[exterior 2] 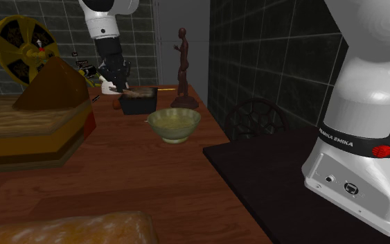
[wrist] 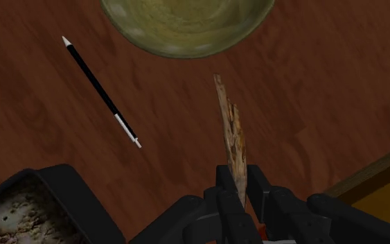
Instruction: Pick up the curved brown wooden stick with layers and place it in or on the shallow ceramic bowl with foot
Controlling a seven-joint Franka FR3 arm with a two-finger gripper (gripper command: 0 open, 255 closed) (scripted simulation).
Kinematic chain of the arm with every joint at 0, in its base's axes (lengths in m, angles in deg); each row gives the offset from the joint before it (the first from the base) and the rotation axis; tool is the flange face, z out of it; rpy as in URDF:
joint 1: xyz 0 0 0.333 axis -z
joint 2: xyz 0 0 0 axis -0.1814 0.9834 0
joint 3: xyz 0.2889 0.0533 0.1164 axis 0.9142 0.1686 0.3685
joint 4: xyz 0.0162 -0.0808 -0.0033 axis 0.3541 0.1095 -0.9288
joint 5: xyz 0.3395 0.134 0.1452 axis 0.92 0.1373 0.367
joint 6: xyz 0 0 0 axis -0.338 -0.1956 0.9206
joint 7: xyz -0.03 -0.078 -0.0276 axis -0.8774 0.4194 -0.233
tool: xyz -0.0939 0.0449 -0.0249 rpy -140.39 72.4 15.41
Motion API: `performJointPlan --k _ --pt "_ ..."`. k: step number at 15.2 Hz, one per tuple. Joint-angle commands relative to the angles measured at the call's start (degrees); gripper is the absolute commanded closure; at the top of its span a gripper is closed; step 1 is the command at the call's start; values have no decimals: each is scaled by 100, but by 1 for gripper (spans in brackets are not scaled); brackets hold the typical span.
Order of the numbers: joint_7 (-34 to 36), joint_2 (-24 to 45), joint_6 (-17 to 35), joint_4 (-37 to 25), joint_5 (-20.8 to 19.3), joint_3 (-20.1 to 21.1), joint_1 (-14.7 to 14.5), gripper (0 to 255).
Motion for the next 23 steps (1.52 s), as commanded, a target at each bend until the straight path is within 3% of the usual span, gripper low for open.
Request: performJointPlan --k 1,9,16,23 --pt "-18 -42 -70 -30 19 11 8 255" --pt "-262 -1946 1075 2878 566 299 895 255" --pt "-996 -3660 1767 4984 1412 394 1388 255" --pt "-736 -3232 2272 5139 1089 344 1348 255"
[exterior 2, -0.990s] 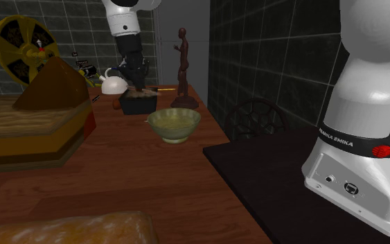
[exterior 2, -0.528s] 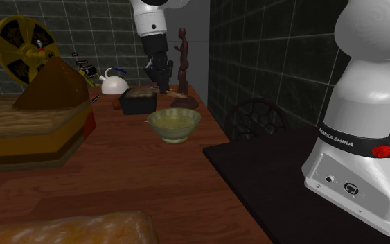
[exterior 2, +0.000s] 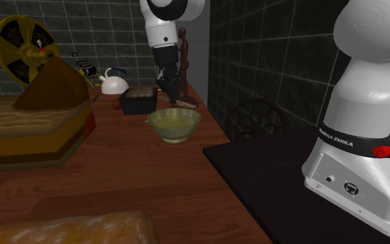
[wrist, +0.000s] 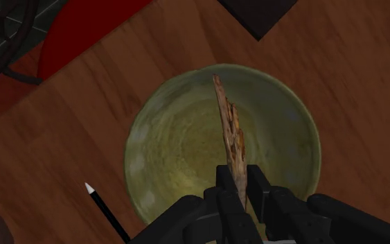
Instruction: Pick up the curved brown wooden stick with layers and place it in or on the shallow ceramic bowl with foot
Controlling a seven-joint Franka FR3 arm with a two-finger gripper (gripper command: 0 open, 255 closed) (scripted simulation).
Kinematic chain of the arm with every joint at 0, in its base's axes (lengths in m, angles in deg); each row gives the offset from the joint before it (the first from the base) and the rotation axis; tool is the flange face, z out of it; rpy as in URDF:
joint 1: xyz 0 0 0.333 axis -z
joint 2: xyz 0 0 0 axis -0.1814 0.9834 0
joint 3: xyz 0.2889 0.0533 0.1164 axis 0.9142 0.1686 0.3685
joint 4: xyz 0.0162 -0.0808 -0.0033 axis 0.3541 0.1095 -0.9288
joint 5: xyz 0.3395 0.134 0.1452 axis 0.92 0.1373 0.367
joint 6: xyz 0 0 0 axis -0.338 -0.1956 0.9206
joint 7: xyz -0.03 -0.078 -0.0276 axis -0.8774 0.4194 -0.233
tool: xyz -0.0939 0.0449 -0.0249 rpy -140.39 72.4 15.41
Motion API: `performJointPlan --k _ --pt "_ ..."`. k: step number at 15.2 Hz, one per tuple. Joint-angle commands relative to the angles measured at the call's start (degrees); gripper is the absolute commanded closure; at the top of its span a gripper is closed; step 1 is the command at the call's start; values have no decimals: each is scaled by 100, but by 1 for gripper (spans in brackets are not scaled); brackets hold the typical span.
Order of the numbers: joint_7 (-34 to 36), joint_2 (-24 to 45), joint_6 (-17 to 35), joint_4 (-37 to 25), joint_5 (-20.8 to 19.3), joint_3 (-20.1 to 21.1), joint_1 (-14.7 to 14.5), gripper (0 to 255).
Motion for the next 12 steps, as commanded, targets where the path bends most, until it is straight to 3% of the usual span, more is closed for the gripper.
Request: performJointPlan --k 1,6,12 --pt "88 136 146 33 -108 -14 -12 255" --pt "323 498 503 97 -412 -86 -54 255" --pt "322 498 503 97 -411 -87 -56 255"
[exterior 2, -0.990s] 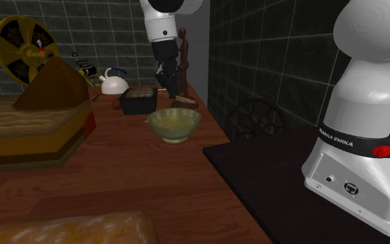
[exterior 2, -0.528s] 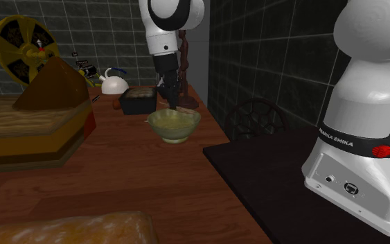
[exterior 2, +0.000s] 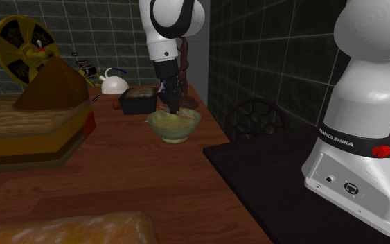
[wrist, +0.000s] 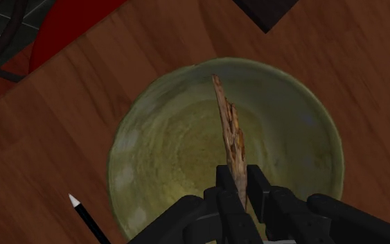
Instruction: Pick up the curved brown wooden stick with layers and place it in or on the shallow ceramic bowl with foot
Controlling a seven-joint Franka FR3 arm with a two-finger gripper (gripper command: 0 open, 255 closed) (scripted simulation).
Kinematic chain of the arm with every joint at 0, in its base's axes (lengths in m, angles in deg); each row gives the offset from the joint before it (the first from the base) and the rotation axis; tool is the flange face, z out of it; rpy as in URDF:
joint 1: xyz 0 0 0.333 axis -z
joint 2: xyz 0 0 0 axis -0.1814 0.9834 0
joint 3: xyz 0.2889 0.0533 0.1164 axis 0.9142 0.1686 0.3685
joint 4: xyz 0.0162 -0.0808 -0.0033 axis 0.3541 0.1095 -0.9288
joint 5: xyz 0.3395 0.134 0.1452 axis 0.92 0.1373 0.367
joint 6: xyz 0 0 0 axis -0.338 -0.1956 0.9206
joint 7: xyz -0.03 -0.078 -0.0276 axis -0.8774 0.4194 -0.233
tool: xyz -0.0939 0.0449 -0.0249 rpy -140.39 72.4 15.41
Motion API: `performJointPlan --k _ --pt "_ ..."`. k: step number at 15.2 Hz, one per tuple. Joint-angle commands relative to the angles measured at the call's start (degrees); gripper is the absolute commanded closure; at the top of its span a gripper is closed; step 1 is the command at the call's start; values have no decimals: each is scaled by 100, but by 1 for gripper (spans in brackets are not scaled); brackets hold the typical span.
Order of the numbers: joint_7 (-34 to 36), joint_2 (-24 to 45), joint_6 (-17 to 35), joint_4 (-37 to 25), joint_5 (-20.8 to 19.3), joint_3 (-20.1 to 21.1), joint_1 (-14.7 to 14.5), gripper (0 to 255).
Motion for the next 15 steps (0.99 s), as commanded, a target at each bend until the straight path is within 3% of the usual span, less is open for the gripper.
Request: performJointPlan --k 1,2,3,8,12,15 --pt "2 2 2 -1 -2 0 -1 255" --pt "1 1 1 -1 -1 0 0 255" --pt "1 1 1 -1 -1 0 0 0" --pt "1 1 1 -1 -1 0 0 0" --pt "-314 -521 -686 -260 453 130 41 0" --pt "-315 -521 -685 -260 454 125 36 0"
